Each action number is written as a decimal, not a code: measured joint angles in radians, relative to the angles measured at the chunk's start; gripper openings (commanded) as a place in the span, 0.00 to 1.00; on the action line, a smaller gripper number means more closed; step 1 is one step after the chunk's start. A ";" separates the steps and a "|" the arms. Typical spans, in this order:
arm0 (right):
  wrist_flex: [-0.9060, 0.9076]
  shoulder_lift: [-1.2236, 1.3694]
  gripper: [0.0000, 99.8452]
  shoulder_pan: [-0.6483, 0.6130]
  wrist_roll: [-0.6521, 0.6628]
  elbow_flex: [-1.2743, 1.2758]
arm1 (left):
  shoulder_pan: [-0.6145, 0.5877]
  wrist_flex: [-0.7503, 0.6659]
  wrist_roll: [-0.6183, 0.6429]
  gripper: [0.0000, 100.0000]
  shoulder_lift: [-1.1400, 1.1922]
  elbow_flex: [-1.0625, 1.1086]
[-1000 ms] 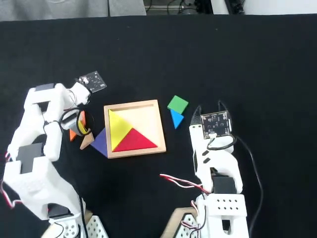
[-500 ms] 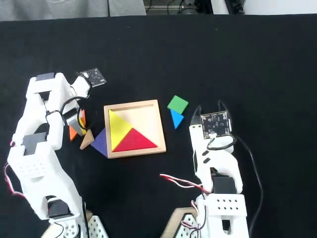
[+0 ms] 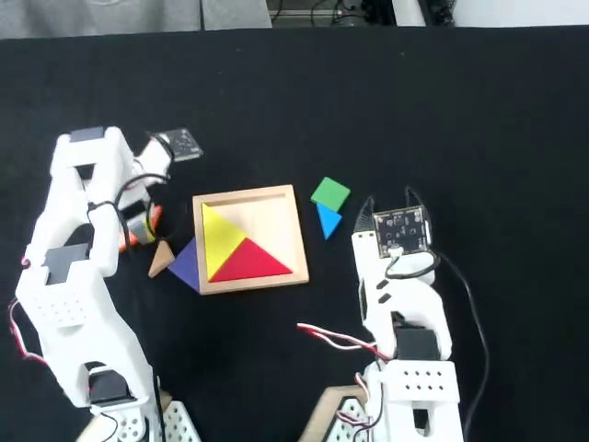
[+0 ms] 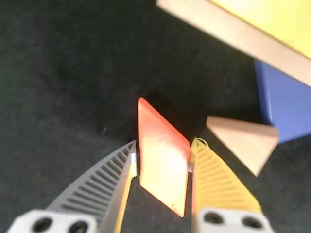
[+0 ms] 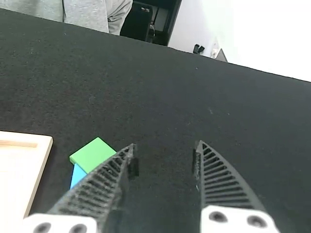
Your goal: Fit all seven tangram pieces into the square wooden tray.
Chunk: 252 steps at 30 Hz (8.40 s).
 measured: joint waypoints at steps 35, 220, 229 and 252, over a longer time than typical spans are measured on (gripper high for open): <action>0.000 0.000 0.20 0.049 -0.009 0.000 | 0.219 0.399 0.537 0.17 -0.453 -0.115; -0.011 0.000 0.20 0.183 -0.135 0.000 | 0.087 0.144 0.468 0.30 -0.575 0.391; -0.011 0.000 0.20 0.153 -0.135 0.000 | 0.078 -0.040 0.684 0.30 -0.575 0.522; -0.011 0.000 0.20 0.144 -0.135 0.000 | 0.072 -0.189 0.830 0.30 -0.566 0.628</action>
